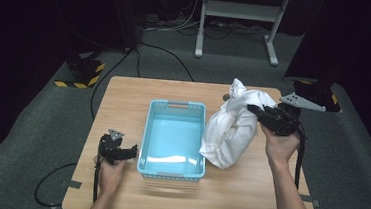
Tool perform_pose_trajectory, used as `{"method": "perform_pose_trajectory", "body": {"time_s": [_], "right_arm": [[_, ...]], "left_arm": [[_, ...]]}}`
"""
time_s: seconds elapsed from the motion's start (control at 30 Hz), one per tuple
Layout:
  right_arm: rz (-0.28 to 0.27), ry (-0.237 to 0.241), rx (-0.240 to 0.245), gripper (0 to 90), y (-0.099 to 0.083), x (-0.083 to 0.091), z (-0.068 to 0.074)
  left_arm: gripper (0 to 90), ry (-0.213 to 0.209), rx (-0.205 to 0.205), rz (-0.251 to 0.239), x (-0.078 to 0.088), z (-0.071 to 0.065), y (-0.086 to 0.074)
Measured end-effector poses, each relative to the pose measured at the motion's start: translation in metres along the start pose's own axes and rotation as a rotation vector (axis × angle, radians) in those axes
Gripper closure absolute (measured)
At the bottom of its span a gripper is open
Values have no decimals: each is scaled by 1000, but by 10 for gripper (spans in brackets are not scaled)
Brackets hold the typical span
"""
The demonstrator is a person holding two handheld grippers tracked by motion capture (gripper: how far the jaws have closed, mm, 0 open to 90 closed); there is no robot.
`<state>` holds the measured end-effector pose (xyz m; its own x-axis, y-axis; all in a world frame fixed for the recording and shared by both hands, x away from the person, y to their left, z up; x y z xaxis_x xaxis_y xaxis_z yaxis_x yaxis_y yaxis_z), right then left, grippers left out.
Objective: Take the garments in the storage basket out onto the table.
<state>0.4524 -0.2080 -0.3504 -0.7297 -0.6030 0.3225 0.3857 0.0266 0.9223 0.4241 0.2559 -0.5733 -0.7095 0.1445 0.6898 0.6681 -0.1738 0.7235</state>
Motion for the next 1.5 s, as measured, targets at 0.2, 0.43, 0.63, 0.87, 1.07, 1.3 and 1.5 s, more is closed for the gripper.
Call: {"method": "perform_pose_trajectory", "body": {"time_s": [0.2,0.43,0.63,0.87,1.07,1.3,1.5], "right_arm": [[20,-13,-12,784,-14,-2,-7],[45,-28,-25,784,-26,-9,-13],[73,-41,-16,781,-39,-19,-9],[100,-51,-27,779,-57,-30,-11],[135,-42,3,774,-65,-39,-4],[183,-30,-12,773,-72,-55,1],[219,-23,-50,772,-76,-60,1]], "left_arm": [[99,0,0,0,0,0,0],[99,0,0,0,0,0,0],[99,1,0,0,0,0,0],[99,1,0,0,0,0,0],[98,2,1,0,0,0,0],[98,1,1,0,0,0,0],[98,1,1,0,0,0,0]]}}
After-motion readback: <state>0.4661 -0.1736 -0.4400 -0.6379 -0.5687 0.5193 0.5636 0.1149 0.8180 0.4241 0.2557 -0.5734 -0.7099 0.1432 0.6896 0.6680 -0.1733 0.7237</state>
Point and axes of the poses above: each handheld gripper's, and its own axes: x roughly backward along the jaws, y roughly out of its top, z roughly to its left, the point moved 4 cm from there along -x, roughly forward along the jaws, and after that the axes turned 2 degrees about -x, right-handed, at the moved point
